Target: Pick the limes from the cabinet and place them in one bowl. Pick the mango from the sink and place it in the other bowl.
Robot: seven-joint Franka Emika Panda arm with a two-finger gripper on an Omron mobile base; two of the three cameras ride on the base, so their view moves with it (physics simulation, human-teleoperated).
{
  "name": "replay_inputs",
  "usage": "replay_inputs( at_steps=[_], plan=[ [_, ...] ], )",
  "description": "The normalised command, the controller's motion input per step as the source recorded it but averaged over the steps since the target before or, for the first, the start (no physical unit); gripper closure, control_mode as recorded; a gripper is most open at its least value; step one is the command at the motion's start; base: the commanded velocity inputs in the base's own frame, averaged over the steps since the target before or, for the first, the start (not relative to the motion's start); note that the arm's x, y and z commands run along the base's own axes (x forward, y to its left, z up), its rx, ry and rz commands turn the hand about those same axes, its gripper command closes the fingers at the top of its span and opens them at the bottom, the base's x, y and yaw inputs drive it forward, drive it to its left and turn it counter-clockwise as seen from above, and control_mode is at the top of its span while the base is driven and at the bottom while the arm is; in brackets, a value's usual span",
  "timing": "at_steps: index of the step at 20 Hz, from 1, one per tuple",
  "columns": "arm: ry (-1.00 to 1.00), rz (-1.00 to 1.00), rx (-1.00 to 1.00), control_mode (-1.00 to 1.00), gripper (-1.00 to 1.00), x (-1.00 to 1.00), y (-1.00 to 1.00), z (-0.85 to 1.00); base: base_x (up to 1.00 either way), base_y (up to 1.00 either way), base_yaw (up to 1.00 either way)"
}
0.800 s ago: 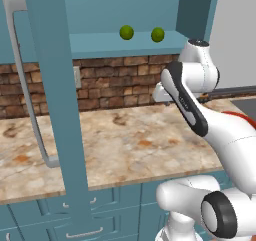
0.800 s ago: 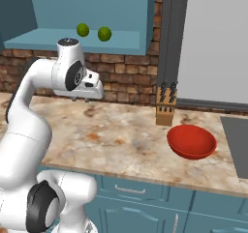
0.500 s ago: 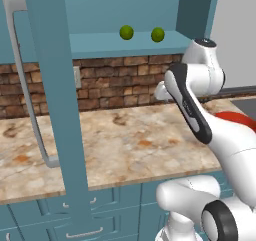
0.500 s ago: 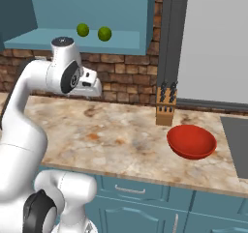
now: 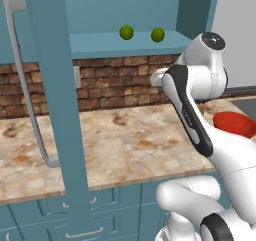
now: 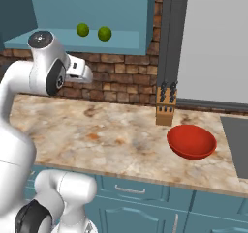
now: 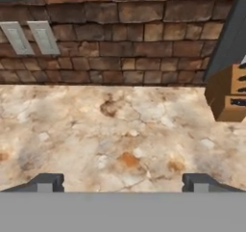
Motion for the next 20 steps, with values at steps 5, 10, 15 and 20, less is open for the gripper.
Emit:
replay_inputs(
  at_steps=[5, 10, 15, 20],
  plan=[
    [-0.19, -0.08, 0.05, -1.00, -1.00, 0.22, 0.21, 0.76, 0.00, 0.00, 0.00],
    [-0.15, -0.09, 0.05, -1.00, -1.00, 0.44, 0.26, 0.62, 0.00, 0.00, 0.00],
    [-0.11, -0.09, 0.04, -1.00, -1.00, 0.57, 0.28, 0.50, 0.00, 0.00, 0.00],
    [-0.05, -0.08, 0.04, -1.00, -1.00, 0.69, 0.21, 0.36, 0.00, 0.00, 0.00]
  ],
)
